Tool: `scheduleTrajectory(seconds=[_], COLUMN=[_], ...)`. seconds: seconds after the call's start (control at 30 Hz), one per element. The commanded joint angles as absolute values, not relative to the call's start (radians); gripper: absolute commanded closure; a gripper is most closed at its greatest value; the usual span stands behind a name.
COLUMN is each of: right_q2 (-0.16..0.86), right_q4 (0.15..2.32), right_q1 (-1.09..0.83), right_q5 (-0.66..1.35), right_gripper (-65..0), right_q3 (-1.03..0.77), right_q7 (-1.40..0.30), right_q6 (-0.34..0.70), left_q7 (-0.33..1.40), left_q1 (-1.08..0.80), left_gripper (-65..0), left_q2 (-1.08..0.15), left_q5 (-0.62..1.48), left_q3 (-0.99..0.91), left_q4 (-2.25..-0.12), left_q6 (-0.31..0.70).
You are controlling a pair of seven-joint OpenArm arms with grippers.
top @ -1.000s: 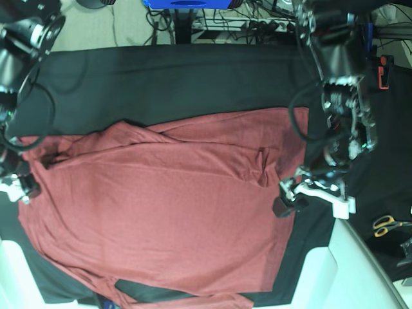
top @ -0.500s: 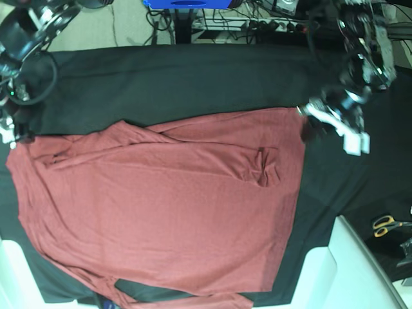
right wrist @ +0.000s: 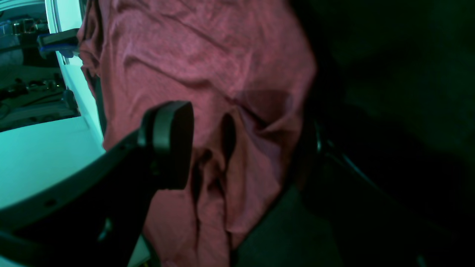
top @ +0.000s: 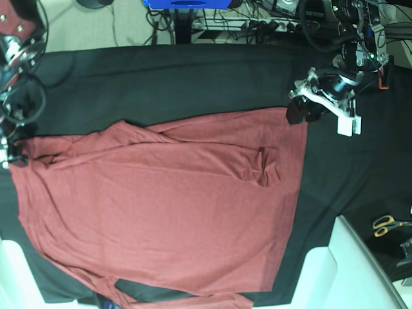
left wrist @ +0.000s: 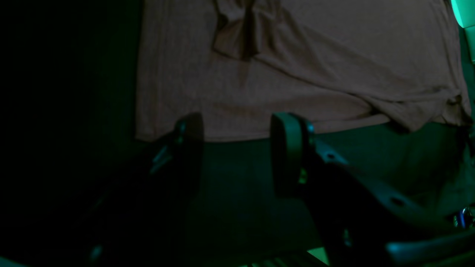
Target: Fold the T-shirt properly
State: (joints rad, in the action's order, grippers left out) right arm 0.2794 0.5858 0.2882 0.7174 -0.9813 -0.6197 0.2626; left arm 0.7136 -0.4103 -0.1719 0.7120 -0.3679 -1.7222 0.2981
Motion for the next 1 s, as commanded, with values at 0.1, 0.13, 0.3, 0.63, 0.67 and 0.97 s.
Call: scheduleTrajectory(seconds=[0.1, 0.13, 0.3, 0.63, 0.67, 0.97], right_q2=[0.292, 0.292, 0.292, 0.291, 0.291, 0.286], right_q4=[0.581, 0.579, 0.578, 0.576, 0.576, 0.576], right_q1=[0.303, 0.308, 0.314, 0.315, 0.315, 0.315], right_q5=[0.699, 0.697, 0.696, 0.696, 0.696, 0.697], right_gripper=[-37.7, -37.7, -37.5, 0.0, 0.0, -0.5], right_q3=[-0.977, -0.977, -0.975, -0.975, -0.975, -0.975], right_q7=[-0.587, -0.585, -0.582, -0.581, -0.584, -0.588], right_q6=[0.254, 0.254, 0.254, 0.254, 0.254, 0.254], left_q7=[0.694, 0.694, 0.694, 0.694, 0.694, 0.691], left_q1=[-0.421, -0.421, -0.423, -0.423, -0.423, -0.446], left_gripper=[-29.0, -29.0, -29.0, -29.9, -30.1, -30.1], left_q2=[-0.147, -0.133, -0.079, -0.064, -0.064, -0.101], left_q5=[0.728, 0.728, 0.728, 0.728, 0.728, 0.993], left_q3=[-0.381, -0.384, -0.384, -0.386, -0.386, -0.387], left_q4=[-1.672, -1.655, -1.589, -1.577, -1.577, -1.575], left_q6=[0.306, 0.306, 0.306, 0.306, 0.306, 0.306])
